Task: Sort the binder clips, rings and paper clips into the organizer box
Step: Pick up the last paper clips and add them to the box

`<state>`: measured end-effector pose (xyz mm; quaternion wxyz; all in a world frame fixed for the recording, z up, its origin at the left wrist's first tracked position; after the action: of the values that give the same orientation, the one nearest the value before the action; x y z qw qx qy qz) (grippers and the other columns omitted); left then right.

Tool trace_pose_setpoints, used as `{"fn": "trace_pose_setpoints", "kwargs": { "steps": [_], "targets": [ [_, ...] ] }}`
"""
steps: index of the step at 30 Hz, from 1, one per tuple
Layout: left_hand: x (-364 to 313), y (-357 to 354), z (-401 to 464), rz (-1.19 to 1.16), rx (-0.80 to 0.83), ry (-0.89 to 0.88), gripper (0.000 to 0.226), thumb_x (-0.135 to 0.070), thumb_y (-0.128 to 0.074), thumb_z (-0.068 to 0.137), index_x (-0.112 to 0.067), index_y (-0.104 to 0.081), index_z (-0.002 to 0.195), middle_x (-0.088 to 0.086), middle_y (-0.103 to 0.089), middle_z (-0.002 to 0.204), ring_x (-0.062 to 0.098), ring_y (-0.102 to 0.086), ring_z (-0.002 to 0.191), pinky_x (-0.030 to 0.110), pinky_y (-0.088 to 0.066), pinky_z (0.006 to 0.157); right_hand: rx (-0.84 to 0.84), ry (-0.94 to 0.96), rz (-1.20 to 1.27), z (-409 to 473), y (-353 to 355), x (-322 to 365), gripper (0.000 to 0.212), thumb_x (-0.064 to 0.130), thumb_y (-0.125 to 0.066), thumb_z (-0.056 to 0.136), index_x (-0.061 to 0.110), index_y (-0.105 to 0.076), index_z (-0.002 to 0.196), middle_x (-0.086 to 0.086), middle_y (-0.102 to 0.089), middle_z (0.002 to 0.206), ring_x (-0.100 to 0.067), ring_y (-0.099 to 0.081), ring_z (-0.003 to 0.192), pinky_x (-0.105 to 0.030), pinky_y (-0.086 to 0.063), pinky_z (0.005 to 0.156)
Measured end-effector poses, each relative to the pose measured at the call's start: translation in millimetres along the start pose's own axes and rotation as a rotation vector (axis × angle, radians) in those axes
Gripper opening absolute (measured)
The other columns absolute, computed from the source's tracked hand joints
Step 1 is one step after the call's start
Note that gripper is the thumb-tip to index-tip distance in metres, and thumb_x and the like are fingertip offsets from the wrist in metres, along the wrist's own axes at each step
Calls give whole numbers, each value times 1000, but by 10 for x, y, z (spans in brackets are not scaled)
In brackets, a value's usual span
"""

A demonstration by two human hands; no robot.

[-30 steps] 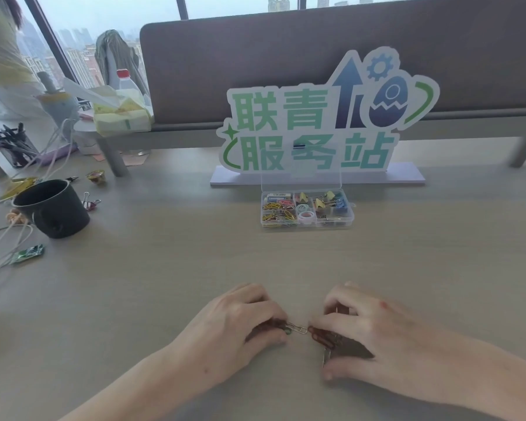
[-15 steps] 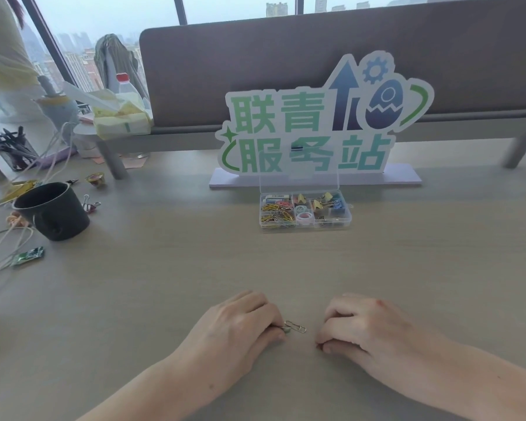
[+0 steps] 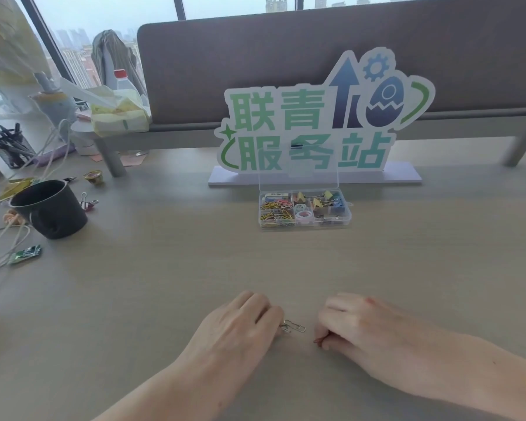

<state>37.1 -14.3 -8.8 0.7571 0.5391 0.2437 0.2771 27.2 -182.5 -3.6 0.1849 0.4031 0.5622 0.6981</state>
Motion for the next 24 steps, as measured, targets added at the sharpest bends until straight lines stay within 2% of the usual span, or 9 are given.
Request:
{"fn": "trace_pose_setpoints", "kwargs": {
  "steps": [4, 6, 9, 13, 17, 20, 22, 24],
  "targets": [
    [50, -44, -16, -42, 10, 0, 31, -4, -76, 68, -21, -55, 83, -7, -51, 79, 15, -50, 69, 30, -47, 53, 23, -78, 122, 46, 19, -100, 5, 36, -57, 94, 32, -59, 96, 21, -56, 93, 3, -53, 92, -12, -40, 77],
    [63, -36, -18, -78, 0, -18, 29, -3, -73, 73, -21, -54, 85, -7, -50, 80, 15, -50, 70, 29, -47, 56, -15, -128, 185, 90, 100, -164, 2, 34, -63, 91, 35, -62, 90, 24, -61, 90, 4, -57, 85, -11, -41, 71],
    [73, -8, -13, -120, -26, -30, 18, -5, -67, 83, -18, -55, 86, -6, -53, 78, 16, -52, 68, 30, -48, 57, -142, -186, 255, 246, 325, -272, 13, 28, -70, 87, 38, -65, 79, 28, -65, 85, 1, -59, 77, -12, -43, 67],
    [67, 11, 11, -140, -67, -45, 10, -8, -59, 89, -17, -57, 85, -6, -54, 76, 15, -50, 66, 27, -46, 57, -312, -190, 224, 643, 606, -522, 5, 23, -72, 86, 27, -71, 83, 13, -67, 78, 0, -57, 72, -13, -42, 64],
    [173, 18, 27, -297, -60, 56, 12, -23, -49, 96, -21, -56, 86, -15, -55, 79, 3, -48, 71, 15, -42, 65, -358, -224, 131, 1159, 675, -798, 3, 25, -68, 89, 23, -70, 87, 16, -63, 82, 6, -54, 70, -13, -36, 64],
    [330, 29, 56, -359, -63, 160, 8, -24, -55, 94, -29, -55, 87, -27, -48, 76, -9, -44, 69, 4, -35, 64, -345, -234, 74, 1477, 631, -911, 6, 27, -67, 90, 22, -71, 89, 18, -61, 81, 1, -54, 74, -19, -41, 67],
    [430, 70, 89, -376, -103, 201, 10, -21, -61, 92, -28, -57, 86, -28, -50, 73, -9, -46, 67, 3, -34, 61, -323, -216, 36, 1598, 581, -934, 8, 27, -68, 89, 21, -73, 89, 18, -59, 77, -5, -55, 76, -25, -43, 72],
    [526, 110, 101, -394, -135, 223, 13, -18, -66, 89, -28, -59, 85, -23, -56, 73, -6, -50, 65, 4, -37, 60, -312, -211, 5, 1641, 540, -953, 10, 28, -69, 88, 22, -76, 92, 15, -62, 80, -8, -55, 78, -26, -41, 74]
  ]
}}
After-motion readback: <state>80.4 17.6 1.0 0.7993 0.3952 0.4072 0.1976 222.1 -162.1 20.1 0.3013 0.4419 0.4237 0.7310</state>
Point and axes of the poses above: each hand's wrist, its own z-axis towards the middle knuckle, its own y-axis out of the back of the hand, x = y × z, the point moved 5 cm from there along z, towards the middle knuckle
